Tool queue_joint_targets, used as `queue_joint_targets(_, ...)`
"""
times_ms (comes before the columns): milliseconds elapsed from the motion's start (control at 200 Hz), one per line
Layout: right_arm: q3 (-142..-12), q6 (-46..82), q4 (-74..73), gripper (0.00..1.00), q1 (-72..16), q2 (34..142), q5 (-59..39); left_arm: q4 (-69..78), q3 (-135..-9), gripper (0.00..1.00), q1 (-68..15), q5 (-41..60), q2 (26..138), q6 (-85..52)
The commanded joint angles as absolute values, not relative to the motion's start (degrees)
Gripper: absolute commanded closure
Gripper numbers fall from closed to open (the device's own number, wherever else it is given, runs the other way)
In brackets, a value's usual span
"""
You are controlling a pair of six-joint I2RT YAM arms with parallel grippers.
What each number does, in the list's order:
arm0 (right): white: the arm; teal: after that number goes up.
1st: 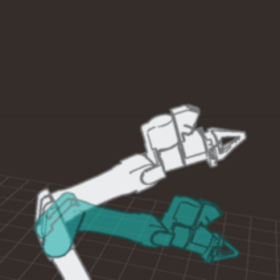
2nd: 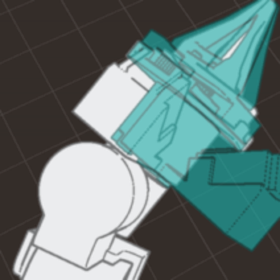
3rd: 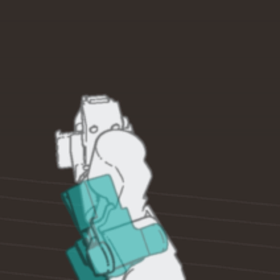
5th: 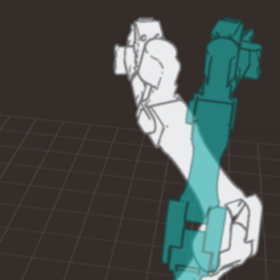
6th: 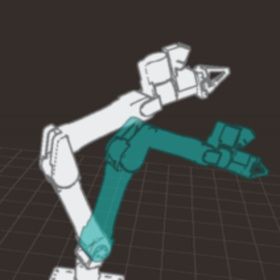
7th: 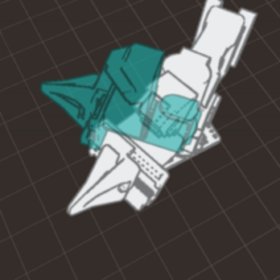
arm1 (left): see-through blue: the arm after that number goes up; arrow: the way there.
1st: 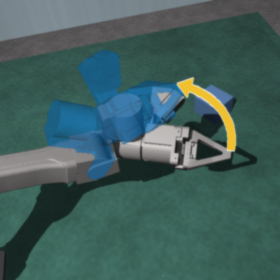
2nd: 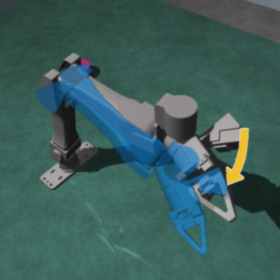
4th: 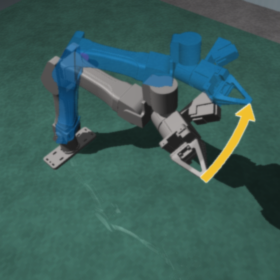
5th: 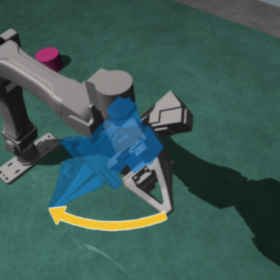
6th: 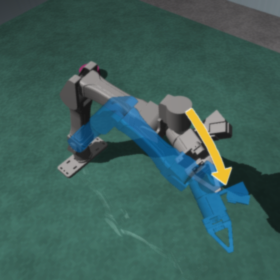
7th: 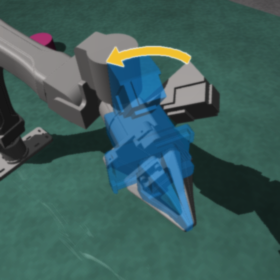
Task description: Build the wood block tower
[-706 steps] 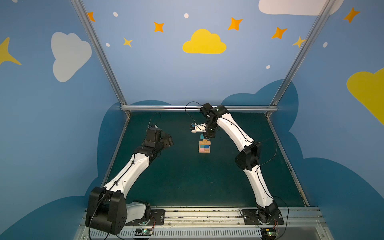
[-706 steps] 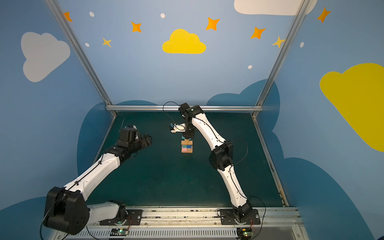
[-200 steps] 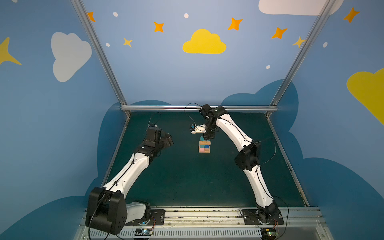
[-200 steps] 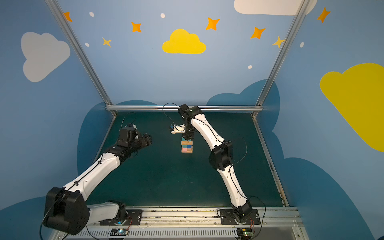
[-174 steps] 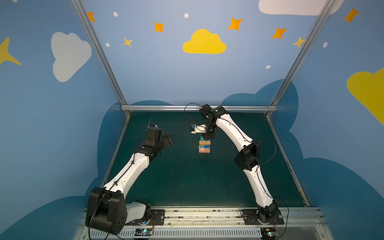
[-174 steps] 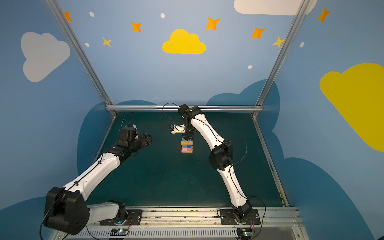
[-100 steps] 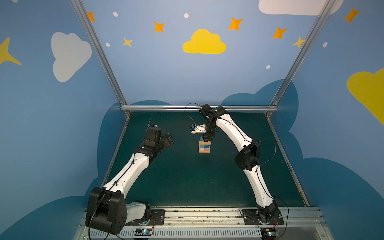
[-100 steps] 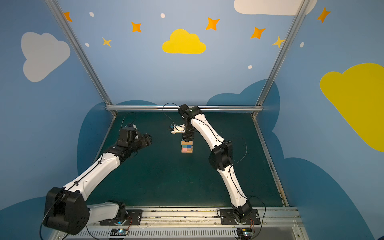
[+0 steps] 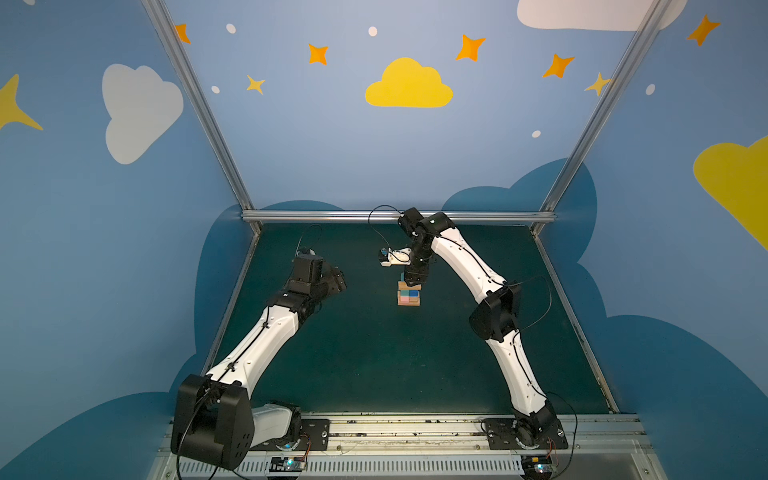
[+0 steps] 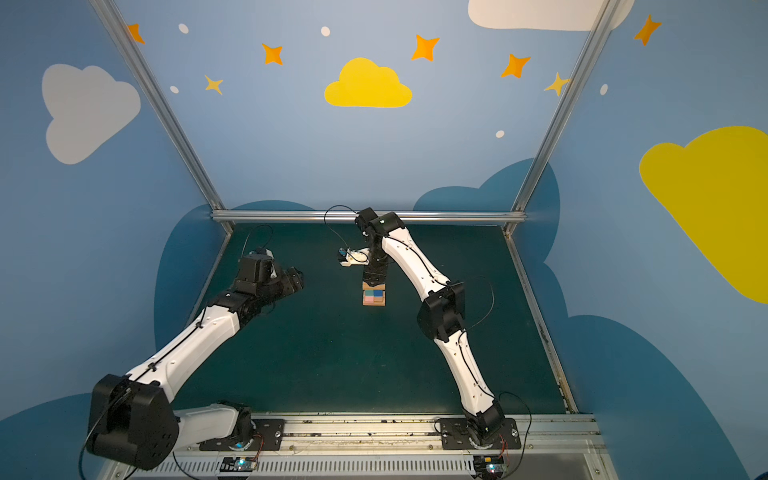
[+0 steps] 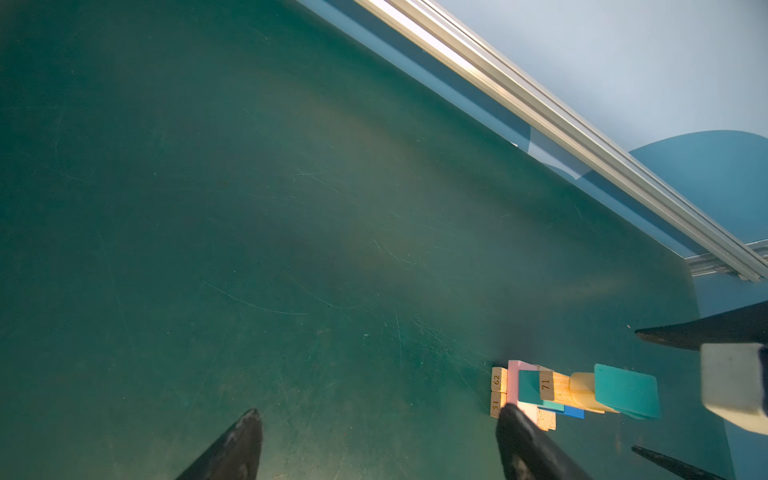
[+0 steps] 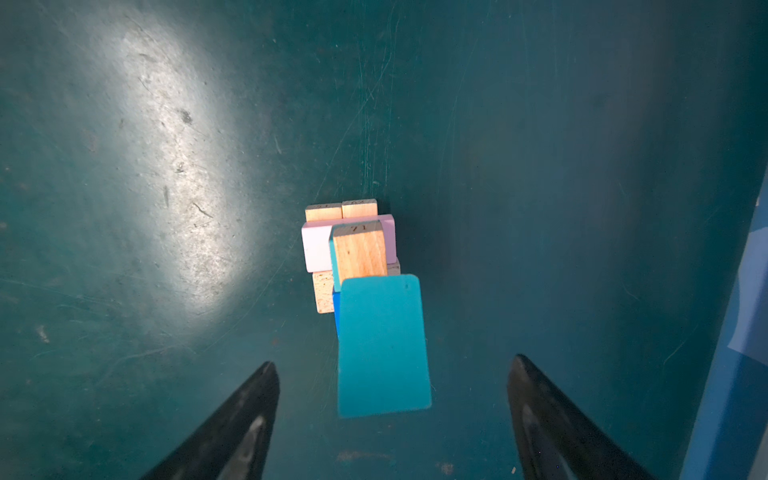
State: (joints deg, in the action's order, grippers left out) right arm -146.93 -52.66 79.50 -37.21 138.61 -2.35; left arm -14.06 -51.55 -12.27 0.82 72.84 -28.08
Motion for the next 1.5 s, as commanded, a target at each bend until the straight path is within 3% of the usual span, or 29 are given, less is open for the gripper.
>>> queue_joint_targets(0,-146.4,-51.4,79.1,0.16,-38.0,133.1,-2.1,-15.3,-52.7,0.12,-12.0,0.9,71.1,-27.6)
queue_joint_targets(290,-146.1,-47.3,77.1,0.16,-39.2,125.3,-1.0,-14.6,-52.5,0.13,-12.0,4.4,70.2,-27.8)
queue_joint_targets(531,-141.8,-33.7,71.1,0.21,-39.3,118.5,-8.4,-13.7,-52.3,0.16,-12.1,7.3,69.9,-28.8)
queue_joint_targets(631,-135.4,-27.5,64.3,0.35,-39.0,114.9,-11.1,-13.1,-52.5,0.17,-12.2,9.0,70.1,-29.2)
queue_joint_targets(861,-110.6,-14.1,39.6,0.88,-38.9,102.4,-13.1,-10.3,-53.7,0.2,-12.7,11.7,70.4,-30.4)
queue_joint_targets(946,-104.1,-9.4,33.5,1.0,-38.6,98.6,-13.8,-10.0,-55.0,0.21,-13.3,13.8,71.4,-30.5)
queue_joint_targets(1322,-74.3,11.9,14.6,1.0,-37.8,81.1,-6.6,-11.2,-62.1,0.22,-18.7,15.9,78.2,-29.3)
queue_joint_targets(1492,-63.7,17.5,11.6,1.0,-37.4,74.5,-4.1,-11.0,-65.1,0.32,-20.7,17.7,82.5,-30.2)
